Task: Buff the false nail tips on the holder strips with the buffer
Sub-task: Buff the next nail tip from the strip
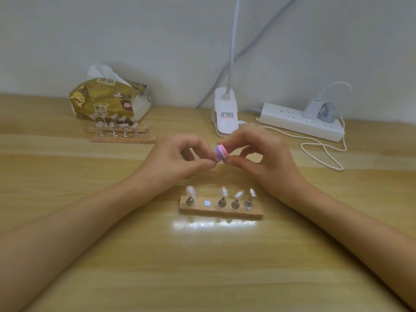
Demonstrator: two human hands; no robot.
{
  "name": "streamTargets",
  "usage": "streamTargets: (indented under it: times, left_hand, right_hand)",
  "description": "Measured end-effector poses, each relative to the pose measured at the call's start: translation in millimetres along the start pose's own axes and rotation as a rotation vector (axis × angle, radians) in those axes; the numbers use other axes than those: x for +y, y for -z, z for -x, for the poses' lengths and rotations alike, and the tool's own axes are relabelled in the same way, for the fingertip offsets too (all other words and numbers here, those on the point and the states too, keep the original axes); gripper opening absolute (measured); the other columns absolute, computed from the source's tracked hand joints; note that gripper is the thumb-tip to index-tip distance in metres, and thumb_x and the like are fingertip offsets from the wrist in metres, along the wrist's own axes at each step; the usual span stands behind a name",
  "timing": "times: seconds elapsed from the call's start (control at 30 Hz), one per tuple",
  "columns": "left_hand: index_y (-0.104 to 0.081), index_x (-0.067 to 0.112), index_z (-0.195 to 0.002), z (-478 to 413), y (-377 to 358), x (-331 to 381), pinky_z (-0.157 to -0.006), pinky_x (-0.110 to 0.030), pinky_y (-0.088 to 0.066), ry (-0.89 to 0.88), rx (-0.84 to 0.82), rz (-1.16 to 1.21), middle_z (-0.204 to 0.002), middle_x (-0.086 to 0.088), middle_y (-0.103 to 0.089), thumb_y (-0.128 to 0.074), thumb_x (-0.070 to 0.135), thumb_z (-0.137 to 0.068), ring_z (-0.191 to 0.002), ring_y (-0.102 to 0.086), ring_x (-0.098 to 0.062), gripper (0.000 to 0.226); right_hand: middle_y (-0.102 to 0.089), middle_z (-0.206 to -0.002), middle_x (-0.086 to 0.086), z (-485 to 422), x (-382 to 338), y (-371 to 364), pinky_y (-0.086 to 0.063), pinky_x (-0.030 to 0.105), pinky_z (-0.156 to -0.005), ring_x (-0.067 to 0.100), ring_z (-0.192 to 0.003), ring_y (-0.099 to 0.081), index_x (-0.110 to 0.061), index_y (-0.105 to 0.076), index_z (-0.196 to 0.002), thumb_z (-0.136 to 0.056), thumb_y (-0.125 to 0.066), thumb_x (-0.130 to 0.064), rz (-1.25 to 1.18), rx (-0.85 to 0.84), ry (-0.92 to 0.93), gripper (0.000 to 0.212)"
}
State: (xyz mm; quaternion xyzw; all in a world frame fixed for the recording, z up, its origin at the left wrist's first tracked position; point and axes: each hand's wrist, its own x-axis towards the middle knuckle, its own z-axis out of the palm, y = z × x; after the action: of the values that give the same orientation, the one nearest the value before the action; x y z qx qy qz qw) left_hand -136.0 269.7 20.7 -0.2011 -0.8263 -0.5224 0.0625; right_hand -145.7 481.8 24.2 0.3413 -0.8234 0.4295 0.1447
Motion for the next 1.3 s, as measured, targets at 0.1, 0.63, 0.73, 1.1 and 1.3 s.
streamTargets:
  times: [0.1, 0.63, 0.73, 1.1, 1.3]
  left_hand:
    - [-0.072, 0.023, -0.073, -0.2, -0.7, -0.1, -0.051, -0.012, -0.039, 0.003, 0.008, 0.017, -0.069, 0.02, -0.067, -0.08, 0.014, -0.078, -0.053, -0.047, -0.004, 0.014]
    - [-0.073, 0.019, -0.081, 0.3, 0.0, -3.4, -0.044, -0.008, -0.028, -0.018, -0.019, -0.021, -0.05, 0.026, -0.056, -0.078, 0.015, -0.081, -0.042, -0.039, 0.0, 0.006]
    - [-0.073, 0.02, -0.081, 0.8, 0.0, -2.7, -0.045, -0.01, -0.028, -0.022, -0.021, -0.012, -0.054, 0.025, -0.059, -0.078, 0.018, -0.082, -0.043, -0.036, -0.002, 0.005]
    - [-0.074, 0.022, -0.078, 1.7, -0.8, -4.3, -0.043, -0.01, -0.024, -0.02, 0.005, 0.019, -0.043, 0.02, -0.048, -0.08, 0.025, -0.08, -0.04, -0.031, -0.003, 0.007]
    - [-0.076, 0.026, -0.077, 1.5, -0.2, -5.9, -0.043, -0.013, -0.023, -0.013, 0.018, 0.04, -0.042, 0.015, -0.043, -0.082, 0.033, -0.075, -0.041, -0.028, -0.004, 0.009]
  right_hand:
    - [-0.071, -0.093, 0.001, -2.3, 1.4, 0.4, -0.055, 0.04, -0.073, 0.015, -0.089, -0.069, -0.006, -0.072, -0.093, -0.087, -0.077, -0.008, -0.026, 0.087, 0.007, 0.008]
    - [-0.07, -0.095, 0.002, 2.2, 4.6, 0.1, -0.042, 0.021, -0.076, 0.012, -0.092, -0.063, -0.009, -0.072, -0.095, -0.087, -0.075, -0.005, 0.118, 0.02, 0.113, 0.01]
    - [-0.069, -0.093, 0.004, 1.6, 4.1, 0.4, -0.04, 0.018, -0.077, 0.012, -0.09, -0.062, -0.009, -0.072, -0.095, -0.088, -0.076, -0.008, 0.141, 0.074, 0.092, 0.008]
    - [-0.068, -0.097, 0.008, 1.6, 4.0, -1.4, -0.052, 0.042, -0.082, 0.023, -0.092, -0.066, -0.004, -0.075, -0.1, -0.087, -0.075, -0.005, 0.182, 0.083, 0.252, 0.014]
    - [-0.069, -0.097, 0.008, -0.4, 4.3, -3.9, -0.052, 0.044, -0.081, 0.023, -0.09, -0.068, -0.006, -0.077, -0.103, -0.086, -0.076, -0.003, 0.177, 0.113, 0.253, 0.017]
